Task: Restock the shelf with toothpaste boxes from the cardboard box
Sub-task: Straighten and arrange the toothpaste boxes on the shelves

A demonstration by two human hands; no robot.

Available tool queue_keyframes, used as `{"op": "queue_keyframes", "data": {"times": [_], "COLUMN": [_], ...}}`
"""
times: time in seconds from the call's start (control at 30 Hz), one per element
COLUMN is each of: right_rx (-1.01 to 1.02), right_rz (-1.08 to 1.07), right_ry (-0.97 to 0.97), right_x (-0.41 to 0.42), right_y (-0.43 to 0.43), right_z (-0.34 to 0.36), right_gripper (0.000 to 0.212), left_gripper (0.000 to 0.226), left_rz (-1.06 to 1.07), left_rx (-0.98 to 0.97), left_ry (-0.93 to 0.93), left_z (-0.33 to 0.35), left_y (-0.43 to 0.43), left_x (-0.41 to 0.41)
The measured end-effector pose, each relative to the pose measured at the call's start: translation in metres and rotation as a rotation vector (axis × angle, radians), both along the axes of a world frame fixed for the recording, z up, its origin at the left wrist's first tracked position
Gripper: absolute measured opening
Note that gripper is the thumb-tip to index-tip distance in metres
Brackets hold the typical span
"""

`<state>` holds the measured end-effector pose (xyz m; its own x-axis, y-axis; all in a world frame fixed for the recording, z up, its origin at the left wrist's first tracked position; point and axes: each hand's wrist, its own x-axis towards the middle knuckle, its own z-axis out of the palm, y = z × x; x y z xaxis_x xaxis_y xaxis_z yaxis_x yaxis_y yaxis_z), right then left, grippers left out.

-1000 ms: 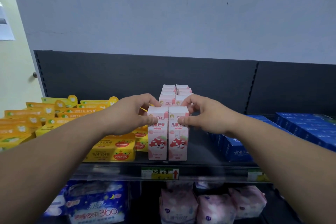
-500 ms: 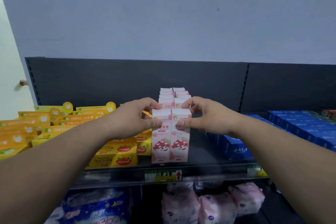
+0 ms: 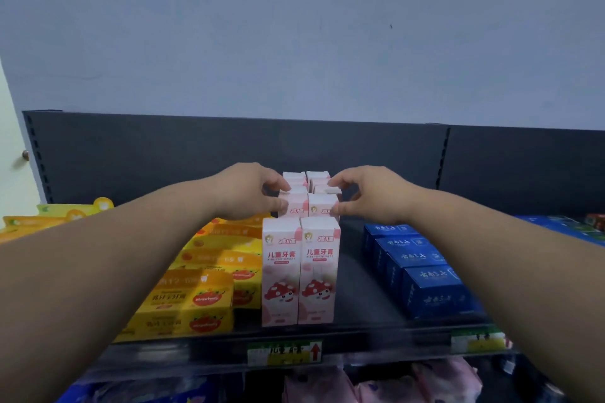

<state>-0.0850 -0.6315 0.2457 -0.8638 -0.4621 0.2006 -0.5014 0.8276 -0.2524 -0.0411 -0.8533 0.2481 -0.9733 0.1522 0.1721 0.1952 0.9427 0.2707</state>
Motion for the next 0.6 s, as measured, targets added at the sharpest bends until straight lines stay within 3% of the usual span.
{"op": "queue_keyframes", "data": {"times": [0.17,0.6], "right_rx": [0.114,-0.073], "right_rz": [0.048,0.177], "right_ry": [0.007,-0.255], "right_x": [-0.011,-0.015], "right_y": [-0.007,-0.010], "right_z": [0.000,0.012], "right_gripper": [0.039,0.014], "left_gripper": [0.031,0.023], "left_rz": [-0.002,-0.050], "left_rx": [-0.024,0.095], "left_ry": [0.013,-0.062], "left_z": [-0.001,0.001], "left_y": [0.000,-0.023], "left_x": [-0.014,0.001]}}
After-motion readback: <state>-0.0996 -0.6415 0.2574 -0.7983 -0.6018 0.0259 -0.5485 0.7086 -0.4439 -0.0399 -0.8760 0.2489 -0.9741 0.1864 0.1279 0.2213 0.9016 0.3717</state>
